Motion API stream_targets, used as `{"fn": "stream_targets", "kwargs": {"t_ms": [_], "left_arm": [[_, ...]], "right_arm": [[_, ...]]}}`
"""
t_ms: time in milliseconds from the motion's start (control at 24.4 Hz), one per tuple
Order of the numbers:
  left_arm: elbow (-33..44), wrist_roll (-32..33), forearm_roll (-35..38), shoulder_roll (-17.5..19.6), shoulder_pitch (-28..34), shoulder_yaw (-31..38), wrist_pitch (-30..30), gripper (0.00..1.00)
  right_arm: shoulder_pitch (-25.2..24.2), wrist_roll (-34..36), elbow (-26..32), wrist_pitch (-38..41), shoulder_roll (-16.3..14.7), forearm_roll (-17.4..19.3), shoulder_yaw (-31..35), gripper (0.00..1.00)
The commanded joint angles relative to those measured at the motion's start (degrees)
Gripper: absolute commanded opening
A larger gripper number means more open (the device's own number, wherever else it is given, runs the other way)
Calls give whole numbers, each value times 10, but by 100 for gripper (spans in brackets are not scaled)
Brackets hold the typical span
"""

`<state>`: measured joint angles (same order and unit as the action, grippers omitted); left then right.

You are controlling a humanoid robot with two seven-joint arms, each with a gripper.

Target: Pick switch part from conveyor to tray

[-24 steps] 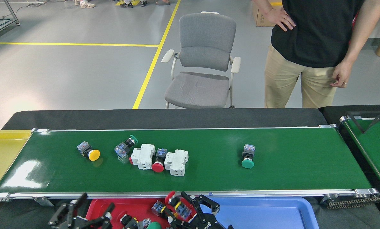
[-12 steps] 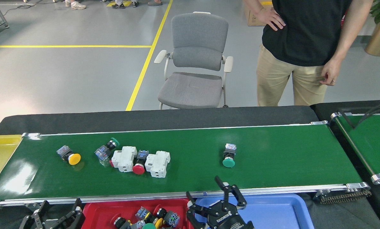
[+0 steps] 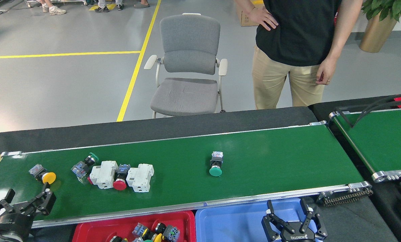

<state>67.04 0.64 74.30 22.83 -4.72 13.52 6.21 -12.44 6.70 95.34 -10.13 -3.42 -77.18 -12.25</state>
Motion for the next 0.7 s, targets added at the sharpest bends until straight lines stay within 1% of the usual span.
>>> {"fn": "stream_targets", "kwargs": {"t_ms": [0, 205, 287, 450, 532, 655], "left_arm": [[-9, -2, -1, 13, -17, -2, 12, 100], [-59, -2, -2, 13, -46, -20, 25, 100], [-90, -2, -2, 13, -68, -31, 24, 100], [-134, -2, -1, 19, -99, -34, 15, 100], [-168, -3, -1, 34, -120, -34, 1, 100], [-226, -6, 1, 51, -137, -39, -57, 99]], "right_arm": [[0, 6, 6, 3, -3, 1, 11, 100], [-20, 6, 2, 3, -5, 1, 14, 100], [-20, 6, 3, 3, -15, 1, 18, 100], [-19, 6, 3, 3, -15, 1, 21, 100], [-16, 6, 2, 5, -19, 1, 21, 100], [-8, 6, -3, 19, -19, 1, 20, 100]]}}
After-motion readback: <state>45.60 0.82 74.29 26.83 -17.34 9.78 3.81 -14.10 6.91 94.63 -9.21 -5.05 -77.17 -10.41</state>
